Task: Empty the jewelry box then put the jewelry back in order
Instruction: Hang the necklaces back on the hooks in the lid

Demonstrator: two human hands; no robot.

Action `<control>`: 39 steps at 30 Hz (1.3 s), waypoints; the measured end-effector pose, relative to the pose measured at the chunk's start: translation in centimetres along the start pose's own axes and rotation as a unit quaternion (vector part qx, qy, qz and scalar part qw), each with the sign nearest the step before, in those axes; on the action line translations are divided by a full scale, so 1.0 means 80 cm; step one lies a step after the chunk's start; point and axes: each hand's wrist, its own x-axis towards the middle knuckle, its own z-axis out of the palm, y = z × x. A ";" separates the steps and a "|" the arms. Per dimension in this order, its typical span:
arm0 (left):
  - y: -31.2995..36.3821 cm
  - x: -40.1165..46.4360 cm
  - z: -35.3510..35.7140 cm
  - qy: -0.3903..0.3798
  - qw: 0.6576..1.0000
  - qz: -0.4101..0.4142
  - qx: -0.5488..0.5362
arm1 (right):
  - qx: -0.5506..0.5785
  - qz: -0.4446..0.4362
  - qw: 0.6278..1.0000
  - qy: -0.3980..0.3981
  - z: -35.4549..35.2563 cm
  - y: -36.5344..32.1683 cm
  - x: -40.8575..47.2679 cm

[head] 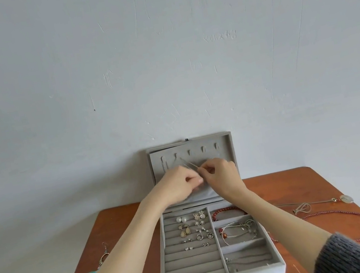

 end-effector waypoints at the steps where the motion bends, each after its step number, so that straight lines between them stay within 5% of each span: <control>1: 0.002 0.003 -0.004 0.022 0.999 0.001 -0.029 | -0.002 0.002 1.000 0.000 -0.001 0.000 -0.001; 4: 0.001 0.010 -0.007 0.105 0.987 -0.045 -0.116 | -0.004 0.014 1.000 0.003 -0.001 0.003 -0.002; 9: -0.008 0.015 -0.002 0.186 0.906 -0.127 -0.358 | -0.005 0.025 1.000 0.001 0.001 0.007 -0.004; 17: -0.003 0.016 -0.002 0.203 0.924 -0.047 -0.320 | -0.042 0.039 0.998 -0.014 0.008 0.007 -0.007; 24: -0.023 0.006 0.013 0.186 0.979 -0.073 -0.042 | -0.040 0.048 0.998 -0.022 0.004 0.004 -0.008; 31: -0.025 -0.004 0.018 0.146 0.975 -0.158 0.062 | -0.046 0.038 0.997 -0.041 0.002 0.007 -0.009; 39: -0.031 -0.014 0.017 0.166 0.973 -0.136 0.084 | -0.087 -0.026 0.993 -0.076 0.002 0.012 -0.016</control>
